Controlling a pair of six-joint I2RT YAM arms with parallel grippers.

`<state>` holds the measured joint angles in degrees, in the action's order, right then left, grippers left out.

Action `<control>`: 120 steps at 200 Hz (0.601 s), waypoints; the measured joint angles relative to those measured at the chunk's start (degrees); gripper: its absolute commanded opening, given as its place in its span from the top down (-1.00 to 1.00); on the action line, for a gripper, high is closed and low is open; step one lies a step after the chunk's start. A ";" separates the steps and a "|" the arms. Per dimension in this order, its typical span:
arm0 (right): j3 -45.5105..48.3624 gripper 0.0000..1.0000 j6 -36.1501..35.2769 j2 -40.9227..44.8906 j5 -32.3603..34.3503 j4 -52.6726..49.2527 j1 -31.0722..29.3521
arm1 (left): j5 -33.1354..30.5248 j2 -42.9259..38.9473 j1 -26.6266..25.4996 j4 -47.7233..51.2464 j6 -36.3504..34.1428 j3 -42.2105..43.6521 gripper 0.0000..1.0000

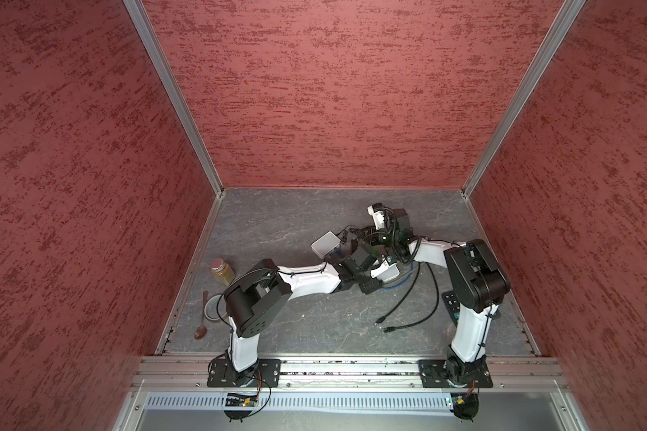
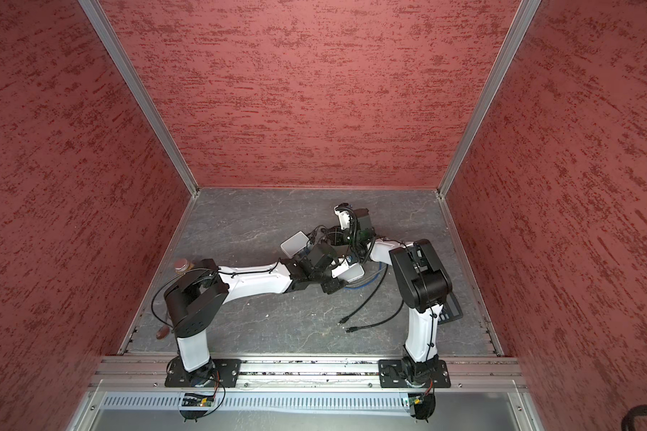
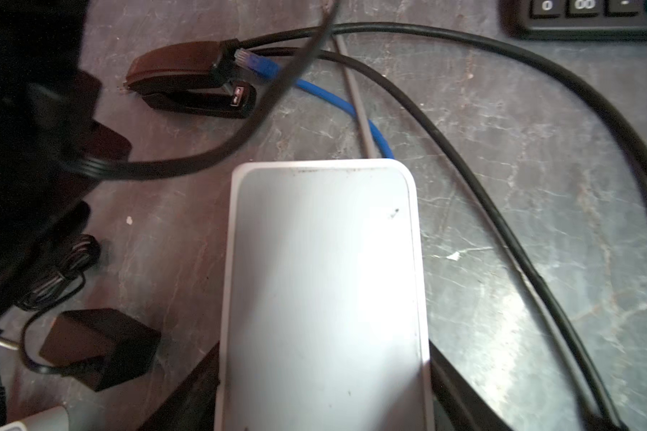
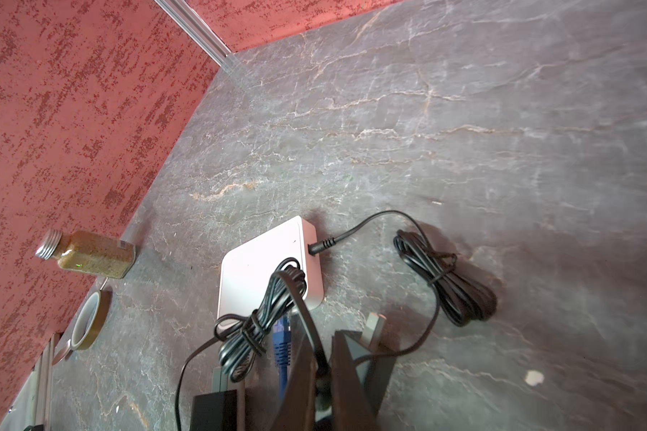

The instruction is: Insert the plug into the switch port

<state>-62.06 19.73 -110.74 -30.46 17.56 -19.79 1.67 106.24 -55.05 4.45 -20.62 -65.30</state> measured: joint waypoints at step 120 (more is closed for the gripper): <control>3.23 1.00 -2.43 1.46 5.97 -3.63 0.00 | -9.55 -20.52 -2.75 6.14 21.88 25.62 -0.04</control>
<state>-58.83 17.30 -109.27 -24.49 13.93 -19.79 -7.88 85.71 -57.80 10.59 1.26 -39.68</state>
